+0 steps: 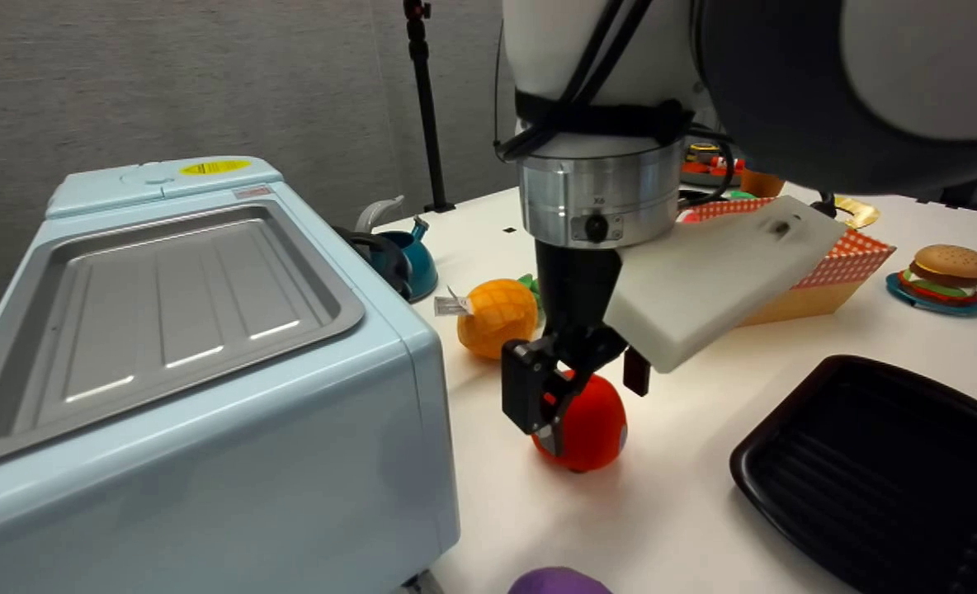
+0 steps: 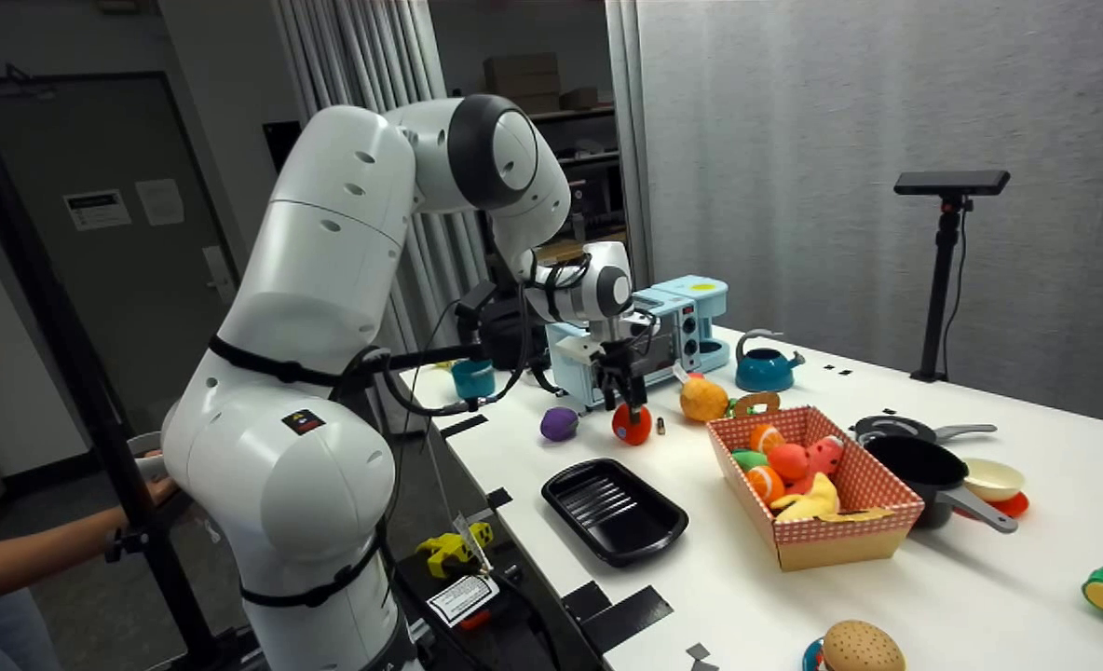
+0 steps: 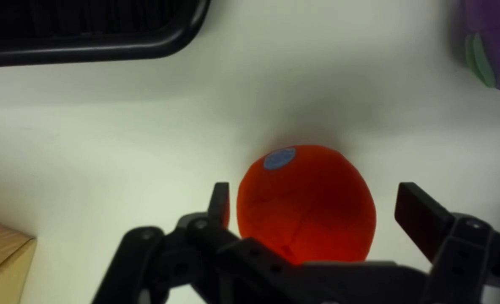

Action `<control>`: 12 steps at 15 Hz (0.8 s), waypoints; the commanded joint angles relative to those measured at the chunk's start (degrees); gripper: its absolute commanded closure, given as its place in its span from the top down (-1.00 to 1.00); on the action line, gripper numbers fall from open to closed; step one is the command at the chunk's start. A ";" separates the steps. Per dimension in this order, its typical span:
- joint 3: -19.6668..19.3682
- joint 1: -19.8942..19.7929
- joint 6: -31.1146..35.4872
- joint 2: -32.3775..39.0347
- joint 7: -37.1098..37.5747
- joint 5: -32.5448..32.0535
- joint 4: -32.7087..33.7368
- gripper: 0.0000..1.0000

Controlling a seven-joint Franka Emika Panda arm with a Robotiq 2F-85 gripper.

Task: Put the orange and apple plush toys inside the basket

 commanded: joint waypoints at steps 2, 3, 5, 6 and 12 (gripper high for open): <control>-2.74 2.54 -0.39 2.40 -0.03 -1.05 2.90 0.95; -2.87 2.68 -0.31 2.58 -0.24 -0.95 3.02 0.87; -3.37 3.18 -0.20 2.86 -0.24 -0.95 3.20 0.39; -3.53 3.40 -0.14 2.91 -0.19 -0.93 3.26 0.37; -4.14 3.83 0.09 1.83 0.02 -0.85 2.45 -0.51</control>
